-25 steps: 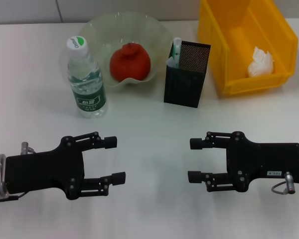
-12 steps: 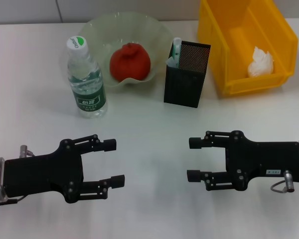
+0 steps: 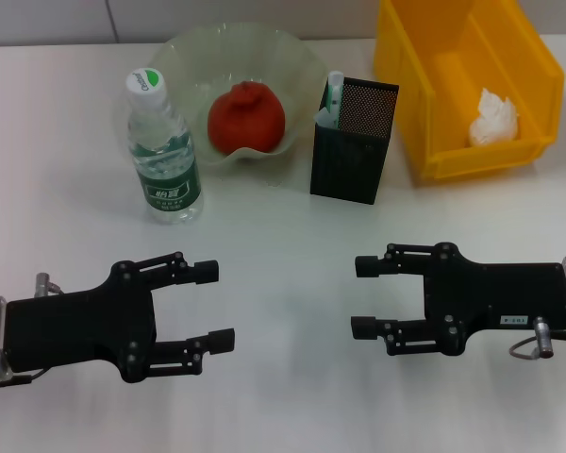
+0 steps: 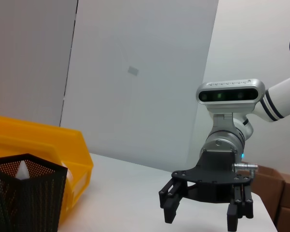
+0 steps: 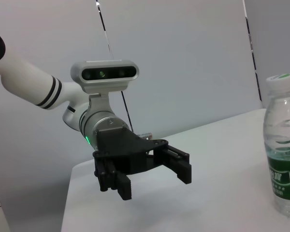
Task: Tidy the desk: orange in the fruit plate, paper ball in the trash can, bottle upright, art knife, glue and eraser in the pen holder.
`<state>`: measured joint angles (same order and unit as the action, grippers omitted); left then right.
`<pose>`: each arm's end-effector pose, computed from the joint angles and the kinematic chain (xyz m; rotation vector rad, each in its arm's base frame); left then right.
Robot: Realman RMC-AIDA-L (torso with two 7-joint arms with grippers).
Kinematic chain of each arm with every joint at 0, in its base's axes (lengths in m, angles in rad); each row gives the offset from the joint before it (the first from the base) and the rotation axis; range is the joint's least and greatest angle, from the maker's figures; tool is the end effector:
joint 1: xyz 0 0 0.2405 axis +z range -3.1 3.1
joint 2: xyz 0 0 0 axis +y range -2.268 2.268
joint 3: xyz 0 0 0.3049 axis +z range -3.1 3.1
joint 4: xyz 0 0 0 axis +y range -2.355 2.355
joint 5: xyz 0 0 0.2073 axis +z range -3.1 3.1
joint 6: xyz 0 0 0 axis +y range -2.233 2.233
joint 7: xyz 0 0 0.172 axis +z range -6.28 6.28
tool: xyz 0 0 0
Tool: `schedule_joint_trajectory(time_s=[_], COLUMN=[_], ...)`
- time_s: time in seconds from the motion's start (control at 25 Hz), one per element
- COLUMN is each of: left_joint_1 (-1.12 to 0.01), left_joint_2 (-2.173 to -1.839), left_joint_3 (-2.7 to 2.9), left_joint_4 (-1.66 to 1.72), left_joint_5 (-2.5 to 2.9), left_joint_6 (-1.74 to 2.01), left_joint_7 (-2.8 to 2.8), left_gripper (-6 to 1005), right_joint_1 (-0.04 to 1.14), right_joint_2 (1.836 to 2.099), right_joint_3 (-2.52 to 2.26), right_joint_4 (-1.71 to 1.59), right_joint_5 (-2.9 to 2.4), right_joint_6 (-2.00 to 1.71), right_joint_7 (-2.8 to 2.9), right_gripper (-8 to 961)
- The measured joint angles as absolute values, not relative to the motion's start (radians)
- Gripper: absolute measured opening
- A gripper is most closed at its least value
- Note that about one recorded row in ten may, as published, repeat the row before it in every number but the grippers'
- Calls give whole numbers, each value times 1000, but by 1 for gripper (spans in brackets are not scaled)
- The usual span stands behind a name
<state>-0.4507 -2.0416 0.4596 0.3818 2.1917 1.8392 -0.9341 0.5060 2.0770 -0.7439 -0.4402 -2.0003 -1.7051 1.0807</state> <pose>-0.3117 0.2707 -0.0589 -2.8376 -0.3930 -0.9707 0.2839 0.2988 -0.0854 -2.9285 0.4213 0.8768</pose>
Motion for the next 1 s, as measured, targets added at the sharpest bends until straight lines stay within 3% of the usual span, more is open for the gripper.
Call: schedule_joint_trajectory(time_s=[1.0], left_joint_1=[-453], left_joint_2=[-2041], left_joint_3=[452], left_joint_4=[385], left_joint_5=[2190], left_joint_6=[1843], left_joint_7=[-937], left_gripper=[801], right_joint_1=[522], right_joint_2=[2077], right_joint_3=[-744], right_joint_4=[-440], right_joint_5=[-2000], right_joint_6=[-1703], right_joint_7=[1090], right_gripper=[752])
